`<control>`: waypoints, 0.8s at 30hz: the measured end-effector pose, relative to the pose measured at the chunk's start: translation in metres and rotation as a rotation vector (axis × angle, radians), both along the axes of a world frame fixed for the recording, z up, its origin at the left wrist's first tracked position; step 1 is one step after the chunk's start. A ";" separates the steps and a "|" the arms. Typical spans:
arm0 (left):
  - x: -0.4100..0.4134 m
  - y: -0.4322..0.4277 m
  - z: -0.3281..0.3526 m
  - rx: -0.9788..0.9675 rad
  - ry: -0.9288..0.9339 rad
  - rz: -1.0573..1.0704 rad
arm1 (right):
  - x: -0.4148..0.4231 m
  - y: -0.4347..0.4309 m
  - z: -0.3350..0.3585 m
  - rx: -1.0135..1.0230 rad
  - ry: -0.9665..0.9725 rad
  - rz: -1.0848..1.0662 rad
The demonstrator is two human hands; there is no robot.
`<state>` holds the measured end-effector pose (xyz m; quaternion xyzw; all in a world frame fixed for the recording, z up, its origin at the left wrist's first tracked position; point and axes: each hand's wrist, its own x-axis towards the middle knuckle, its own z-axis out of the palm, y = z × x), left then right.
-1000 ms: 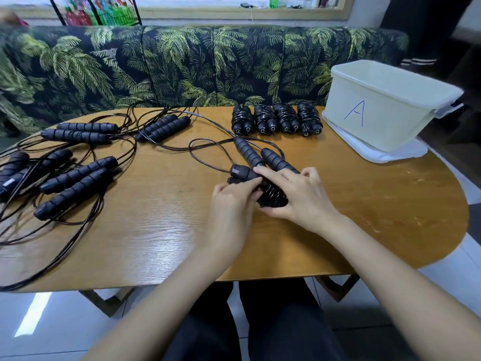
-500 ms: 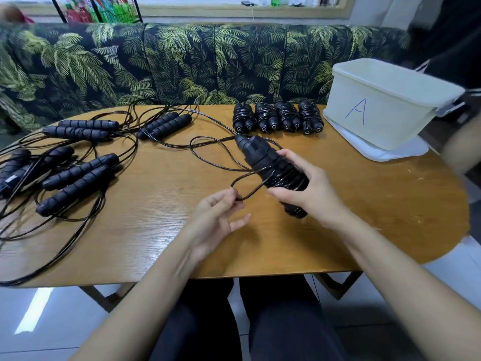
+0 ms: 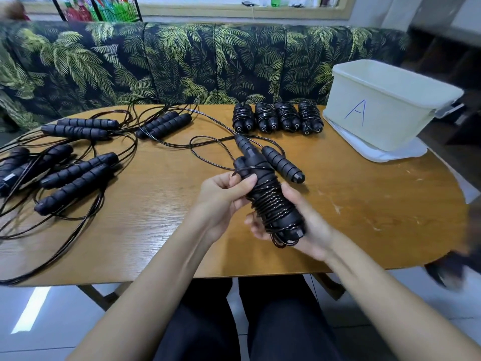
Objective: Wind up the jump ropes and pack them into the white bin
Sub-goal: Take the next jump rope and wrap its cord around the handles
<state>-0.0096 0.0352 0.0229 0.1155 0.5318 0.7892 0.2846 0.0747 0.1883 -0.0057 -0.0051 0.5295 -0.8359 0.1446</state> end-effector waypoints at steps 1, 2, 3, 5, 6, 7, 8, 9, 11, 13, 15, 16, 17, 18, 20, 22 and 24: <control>0.000 0.000 0.000 -0.032 0.006 0.052 | 0.000 0.004 0.006 0.167 -0.017 -0.023; -0.002 -0.001 -0.002 -0.055 0.011 0.105 | 0.001 0.007 0.012 0.345 -0.038 -0.075; -0.003 -0.001 -0.003 -0.073 0.009 0.154 | 0.003 0.008 0.017 0.525 -0.052 -0.151; -0.005 0.001 -0.004 -0.102 0.010 0.193 | 0.009 -0.001 0.027 0.884 0.073 -0.295; -0.004 0.004 -0.003 -0.109 0.013 0.197 | 0.010 -0.008 0.027 1.096 0.168 -0.326; -0.002 0.008 -0.002 -0.114 0.021 0.198 | 0.012 -0.016 0.026 1.316 0.255 -0.337; 0.000 0.011 -0.002 -0.124 0.034 0.199 | 0.012 -0.023 0.023 1.528 0.319 -0.343; 0.001 0.015 -0.002 -0.136 0.047 0.199 | 0.012 -0.028 0.021 1.682 0.355 -0.377; 0.004 0.019 0.000 -0.161 0.070 0.182 | 0.008 -0.028 0.015 1.752 0.389 -0.505; 0.006 0.019 0.004 -0.183 0.089 0.144 | 0.006 -0.023 0.009 1.590 0.385 -0.603; 0.008 0.015 0.009 -0.200 0.110 0.101 | 0.006 -0.019 0.005 1.511 0.381 -0.641; 0.007 0.013 0.010 -0.213 0.149 0.102 | 0.006 -0.018 0.004 1.511 0.388 -0.651; 0.007 0.011 0.011 -0.233 0.214 0.120 | 0.006 -0.018 0.003 1.516 0.390 -0.656; 0.006 0.008 0.011 -0.256 0.288 0.142 | 0.006 -0.017 0.003 1.521 0.391 -0.660; 0.004 0.005 0.010 -0.326 0.420 0.174 | 0.008 -0.017 0.003 1.515 0.393 -0.675; 0.000 0.005 0.007 -0.408 0.556 0.208 | 0.009 -0.017 0.002 1.516 0.416 -0.690; -0.002 0.004 0.006 -0.432 0.654 0.233 | 0.010 -0.017 0.000 1.530 0.437 -0.691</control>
